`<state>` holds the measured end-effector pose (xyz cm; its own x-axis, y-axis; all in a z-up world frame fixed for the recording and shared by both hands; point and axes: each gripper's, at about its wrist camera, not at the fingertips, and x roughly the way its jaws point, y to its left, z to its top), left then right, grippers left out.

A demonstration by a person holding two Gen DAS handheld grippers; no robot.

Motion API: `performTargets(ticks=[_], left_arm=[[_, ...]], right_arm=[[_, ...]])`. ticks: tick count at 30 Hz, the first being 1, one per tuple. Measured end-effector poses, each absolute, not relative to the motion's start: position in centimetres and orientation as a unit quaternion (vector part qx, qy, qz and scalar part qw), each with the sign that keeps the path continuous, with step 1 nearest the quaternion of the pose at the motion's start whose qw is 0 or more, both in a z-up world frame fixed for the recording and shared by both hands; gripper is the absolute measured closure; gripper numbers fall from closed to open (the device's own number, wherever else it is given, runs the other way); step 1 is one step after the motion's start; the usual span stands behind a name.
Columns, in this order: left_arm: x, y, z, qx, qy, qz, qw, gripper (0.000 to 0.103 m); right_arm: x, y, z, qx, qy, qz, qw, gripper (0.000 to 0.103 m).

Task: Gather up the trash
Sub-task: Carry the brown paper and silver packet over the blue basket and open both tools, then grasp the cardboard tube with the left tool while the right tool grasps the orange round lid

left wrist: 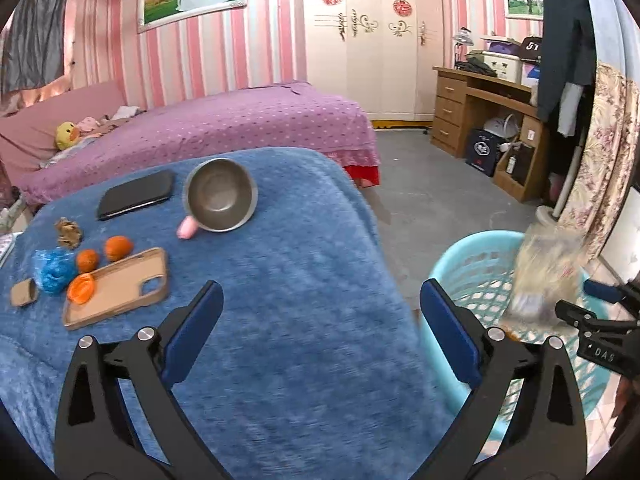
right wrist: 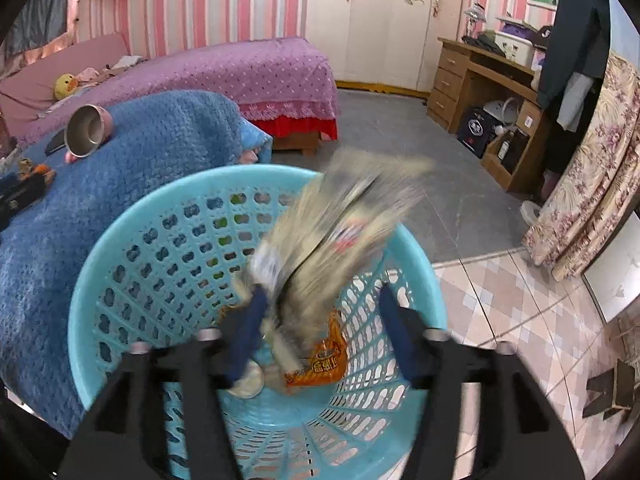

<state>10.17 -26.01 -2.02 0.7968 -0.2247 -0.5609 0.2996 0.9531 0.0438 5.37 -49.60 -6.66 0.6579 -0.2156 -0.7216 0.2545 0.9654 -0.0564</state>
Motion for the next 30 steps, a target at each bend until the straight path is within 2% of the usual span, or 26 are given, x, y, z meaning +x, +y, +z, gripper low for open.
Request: performTargets(ticks=[2,4,10,18,30], left_arm=[[10.1,-24.8,-2.0,0.068,0.285,-0.131,0.947,0.006],[10.1,-23.7,-1.8,0.069,0.282,-0.126,0.949,0.006],[10.3,-20.3,-1.2,0.066,0.277,-0.110,0.952,0.006],[11.8,-14.0,0.2,0.062,0.269,-0.078,0.958,0.006],[15.2,-3.8,-0.9,0.063,0.307,-0.015,0.950,0.006]], right_arm=[[5.5,-49.5,-6.5,0.028,0.392,-0.140,0.909,0.033],[5.5,-49.4,-6.1,0.037,0.383,-0.151,0.910,0.020],[6.0,-48.1,-4.6,0.071,0.348,-0.162,0.921,0.010],[7.8,-44.1,-3.1,0.081,0.307,-0.155,0.936,0.007],[10.9,-37.2,-3.1,0.054,0.308,-0.119,0.942,0.007]])
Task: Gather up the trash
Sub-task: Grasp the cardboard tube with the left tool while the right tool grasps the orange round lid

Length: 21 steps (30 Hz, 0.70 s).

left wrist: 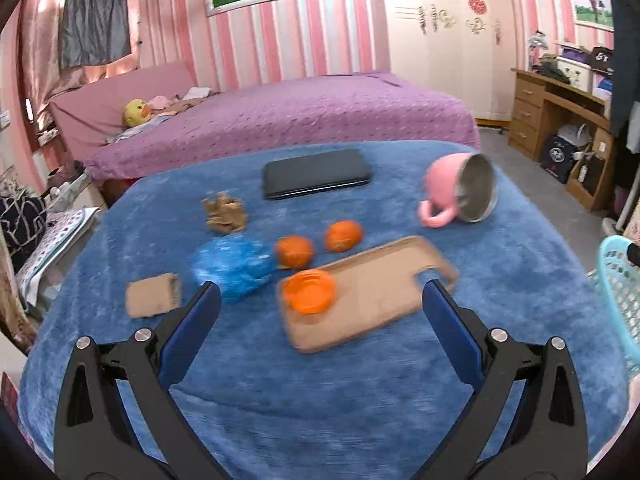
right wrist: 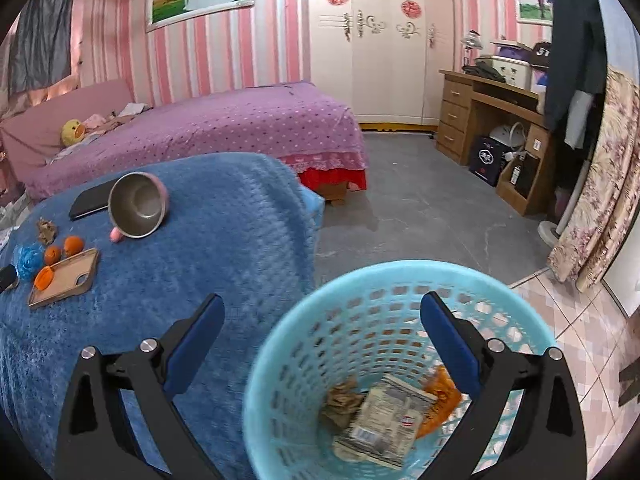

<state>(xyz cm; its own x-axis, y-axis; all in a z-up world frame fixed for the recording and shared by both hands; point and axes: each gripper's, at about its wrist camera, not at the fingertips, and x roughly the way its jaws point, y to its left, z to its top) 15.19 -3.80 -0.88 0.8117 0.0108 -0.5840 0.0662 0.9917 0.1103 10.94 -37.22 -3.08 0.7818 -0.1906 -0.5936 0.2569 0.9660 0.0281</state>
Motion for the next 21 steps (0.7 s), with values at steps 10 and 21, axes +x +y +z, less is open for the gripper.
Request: performTargets(ticks=[10,21], left_arm=[[16.5,4.3,-1.6,0.024,0.319,0.039,0.947,0.006],[19.2,11.3,-4.3,-0.006,0.359,0.055,0.932,0.006]], right_arm=[[14.3,-29.4,-3.3,0.021,0.312,-0.076,0.947,0.007],[15.8,-22.3,-4.3,0.001,0.321,-0.029,0.947,0.007]])
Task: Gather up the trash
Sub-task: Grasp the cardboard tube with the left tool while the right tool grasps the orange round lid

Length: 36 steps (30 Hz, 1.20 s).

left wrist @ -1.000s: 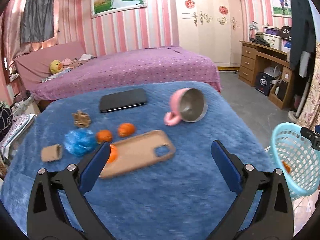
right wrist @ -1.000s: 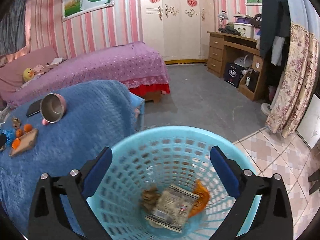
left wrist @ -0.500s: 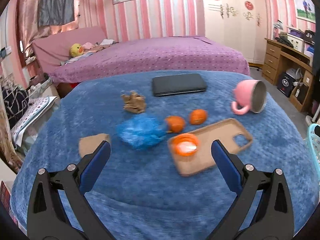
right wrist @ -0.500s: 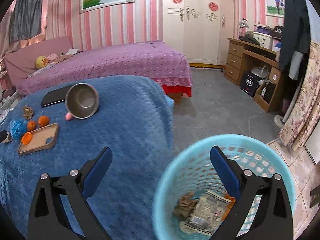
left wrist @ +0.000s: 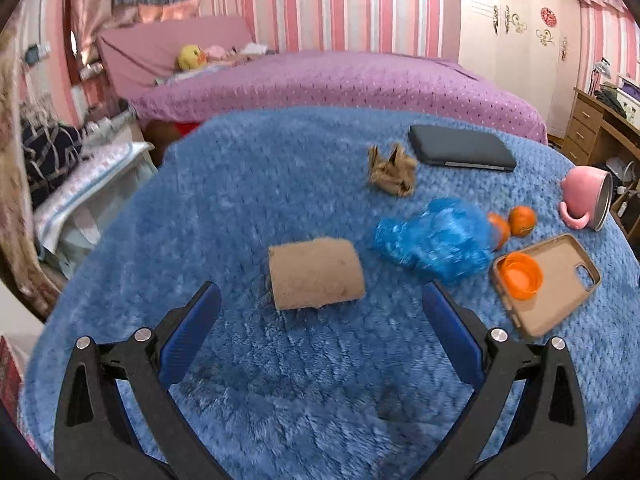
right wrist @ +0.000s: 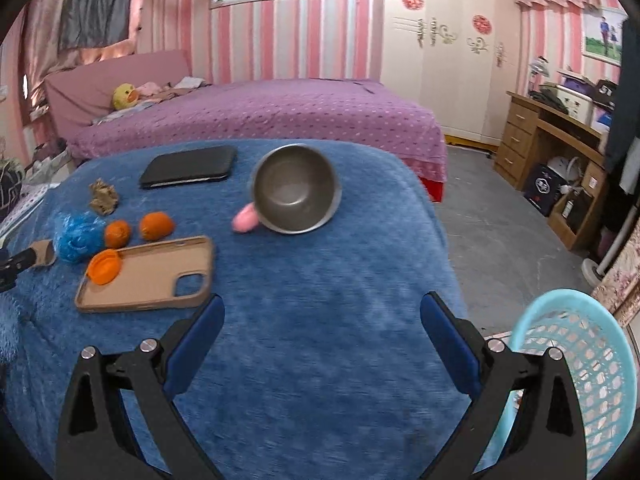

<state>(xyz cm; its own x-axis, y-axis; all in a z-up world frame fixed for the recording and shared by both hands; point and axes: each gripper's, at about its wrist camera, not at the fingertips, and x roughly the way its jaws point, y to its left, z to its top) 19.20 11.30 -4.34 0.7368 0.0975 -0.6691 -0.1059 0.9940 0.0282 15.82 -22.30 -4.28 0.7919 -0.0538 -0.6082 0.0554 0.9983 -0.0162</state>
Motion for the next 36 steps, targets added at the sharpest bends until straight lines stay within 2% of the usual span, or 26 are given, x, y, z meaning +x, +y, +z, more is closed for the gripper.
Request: performTargets(ticks=[4,6,9,10,11,20,29,33,36], left_arm=[[20.8,12.0,-5.1,-0.023,0.372,0.046,0.927,0.006],[21.6,12.4,-5.4,-0.031,0.374,0.047,0.926,0.009],[22.5,12.7,-6.2,-0.047,0.391,0.030,0.919,0.033],[22.8,12.7,-6.4,-0.051,0.400,0.022,0.915,0.045],[22.8,12.7,-6.6,-0.052,0.404,0.019,0.913,0.047],[19.9,14.2,-5.3,-0.026,0.385,0.026,0.922,0.048],[19.4,17.9,-5.5,-0.057,0.392,0.046,0.917,0.048],[19.6,17.9,-5.5,-0.055,0.391,0.047,0.917,0.048],[19.5,17.7,-5.3,-0.051,0.389,0.045,0.919,0.048]], right_arm=[[16.1,-20.6,-4.7,-0.016,0.329,-0.027,0.944,0.007],[16.2,-20.1,-4.8,-0.015,0.332,-0.022,0.943,0.007],[16.3,-19.5,-4.6,-0.008,0.333,-0.014,0.943,0.007],[16.2,-19.1,-4.5,-0.007,0.331,-0.013,0.943,0.007],[16.2,-18.7,-4.4,-0.006,0.328,-0.010,0.944,0.007],[17.9,-11.6,-5.0,-0.067,0.337,0.046,0.938,0.007],[20.7,-6.8,-5.8,-0.060,0.375,0.093,0.920,0.008],[22.2,-5.1,-6.5,-0.070,0.388,0.107,0.913,0.026],[22.7,-4.7,-6.4,-0.062,0.389,0.128,0.910,0.049]])
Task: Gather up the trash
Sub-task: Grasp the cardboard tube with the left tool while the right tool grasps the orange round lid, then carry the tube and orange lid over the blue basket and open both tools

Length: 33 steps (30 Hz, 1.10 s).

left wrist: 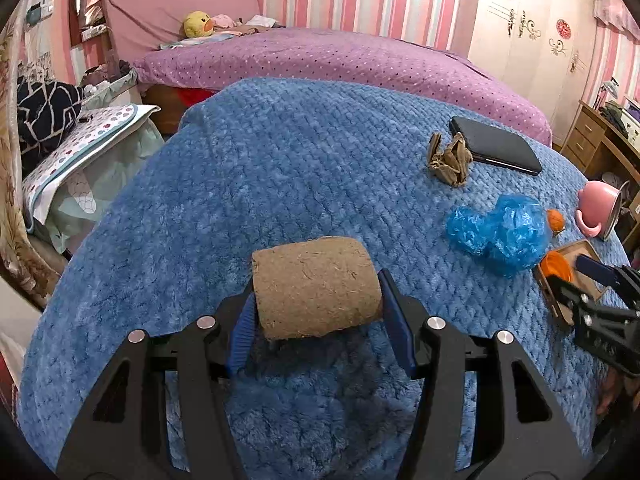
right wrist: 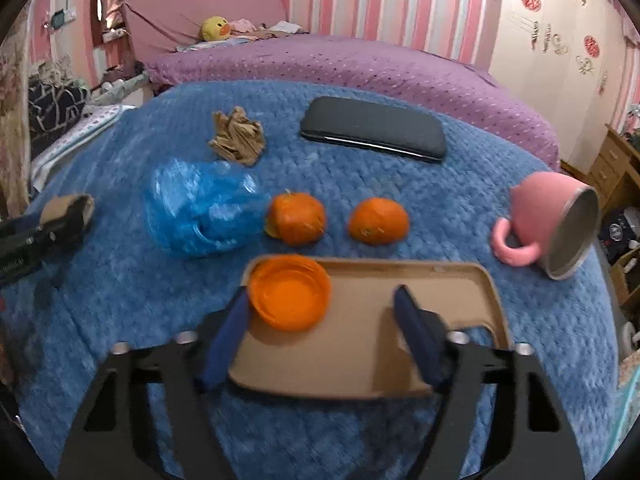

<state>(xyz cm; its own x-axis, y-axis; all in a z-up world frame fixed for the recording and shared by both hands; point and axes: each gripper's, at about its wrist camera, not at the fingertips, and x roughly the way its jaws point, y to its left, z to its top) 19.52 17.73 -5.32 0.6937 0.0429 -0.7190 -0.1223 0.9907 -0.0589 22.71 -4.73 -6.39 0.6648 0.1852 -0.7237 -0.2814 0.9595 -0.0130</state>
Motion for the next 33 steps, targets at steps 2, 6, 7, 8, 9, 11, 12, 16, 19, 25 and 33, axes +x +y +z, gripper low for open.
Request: performTargets(ticks=[2,6,7,8,9,11,12,16,19,25,33], left_arm=[[19.5,17.6,-5.2,-0.051,0.388,0.044,0.919,0.048],[19.3,17.1,-4.5,-0.050,0.381,0.038,0.922,0.048],[19.1,16.7,-4.3,-0.048,0.379,0.035,0.923,0.048],[19.0,16.4,-4.1,-0.047,0.378,0.033,0.924,0.048],[18.9,16.1,-4.0,-0.046,0.376,0.031,0.925,0.048],[18.5,15.1,-3.5,-0.041,0.369,0.029,0.928,0.048],[18.3,14.4,-3.2,-0.040,0.365,0.025,0.930,0.048],[17.6,11.9,-2.3,-0.033,0.353,0.011,0.935,0.048],[17.0,9.3,-1.6,-0.024,0.343,-0.005,0.939,0.048],[16.2,4.6,-0.5,-0.010,0.332,-0.030,0.943,0.048],[14.9,-1.5,-0.1,0.010,0.324,-0.070,0.943,0.048]], right_arm=[[22.4,-4.5,-6.3,-0.065,0.385,0.139,0.910,0.062],[21.3,-5.6,-5.7,-0.060,0.366,0.140,0.918,0.063],[20.9,-6.2,-5.3,-0.055,0.359,0.136,0.922,0.063],[20.7,-6.7,-5.1,-0.052,0.355,0.134,0.924,0.063],[20.4,-7.4,-4.8,-0.050,0.352,0.131,0.925,0.063],[19.7,-8.7,-4.3,-0.048,0.349,0.125,0.927,0.063],[19.4,-9.5,-4.1,-0.048,0.348,0.120,0.929,0.063],[17.9,-12.9,-3.6,-0.042,0.349,0.098,0.931,0.063],[16.9,-15.3,-3.0,-0.034,0.347,0.083,0.933,0.063],[14.0,-20.5,-1.3,-0.028,0.329,0.042,0.943,0.063],[11.8,-27.6,-0.9,-0.009,0.319,-0.005,0.948,0.063]])
